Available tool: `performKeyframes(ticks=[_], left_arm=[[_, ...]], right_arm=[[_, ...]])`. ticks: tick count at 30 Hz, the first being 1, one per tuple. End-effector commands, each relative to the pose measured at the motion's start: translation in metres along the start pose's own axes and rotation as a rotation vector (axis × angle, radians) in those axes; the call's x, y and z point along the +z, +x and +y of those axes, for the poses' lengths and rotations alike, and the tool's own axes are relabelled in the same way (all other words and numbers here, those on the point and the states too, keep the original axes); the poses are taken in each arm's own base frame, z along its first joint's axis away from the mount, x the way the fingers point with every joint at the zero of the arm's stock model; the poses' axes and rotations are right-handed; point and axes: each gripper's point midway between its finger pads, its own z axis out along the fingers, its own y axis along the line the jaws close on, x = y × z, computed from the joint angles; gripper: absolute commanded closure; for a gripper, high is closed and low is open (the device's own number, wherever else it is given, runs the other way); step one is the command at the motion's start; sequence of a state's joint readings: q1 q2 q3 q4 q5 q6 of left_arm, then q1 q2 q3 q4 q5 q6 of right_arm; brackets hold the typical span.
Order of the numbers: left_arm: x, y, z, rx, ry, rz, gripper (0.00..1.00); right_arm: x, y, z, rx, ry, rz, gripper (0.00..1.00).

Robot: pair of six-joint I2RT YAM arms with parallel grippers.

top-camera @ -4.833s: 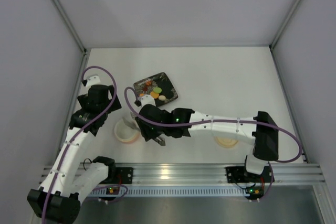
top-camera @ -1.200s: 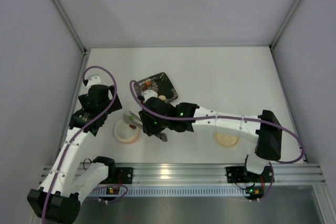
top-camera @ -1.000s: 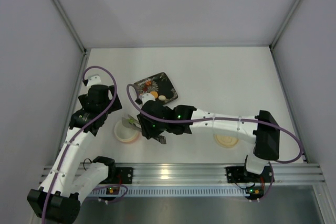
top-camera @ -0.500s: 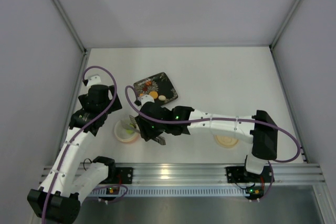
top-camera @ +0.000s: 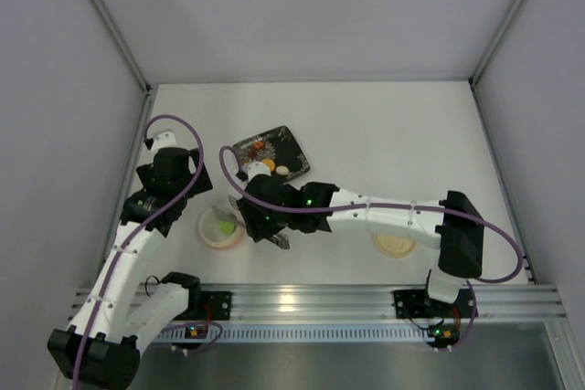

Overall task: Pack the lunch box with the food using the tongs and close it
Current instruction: Place the fake food in the packing box, then pick up the fake food from the plate.

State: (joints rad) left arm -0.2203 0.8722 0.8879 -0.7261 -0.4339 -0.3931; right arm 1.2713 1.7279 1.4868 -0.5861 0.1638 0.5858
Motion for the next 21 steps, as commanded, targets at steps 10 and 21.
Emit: performKeyframes(ticks=[10,21], left_arm=[[-0.004,-0.010,-0.001,-0.011,0.013,-0.036,0.01],[-0.003,-0.009,0.000,-0.008,0.007,-0.031,0.01]], right_arm=[[-0.029,-0.076,-0.102,0.132,0.195,-0.185,0.53],[0.007,-0.090,-0.141,0.136,0.284,-0.117,0.51]])
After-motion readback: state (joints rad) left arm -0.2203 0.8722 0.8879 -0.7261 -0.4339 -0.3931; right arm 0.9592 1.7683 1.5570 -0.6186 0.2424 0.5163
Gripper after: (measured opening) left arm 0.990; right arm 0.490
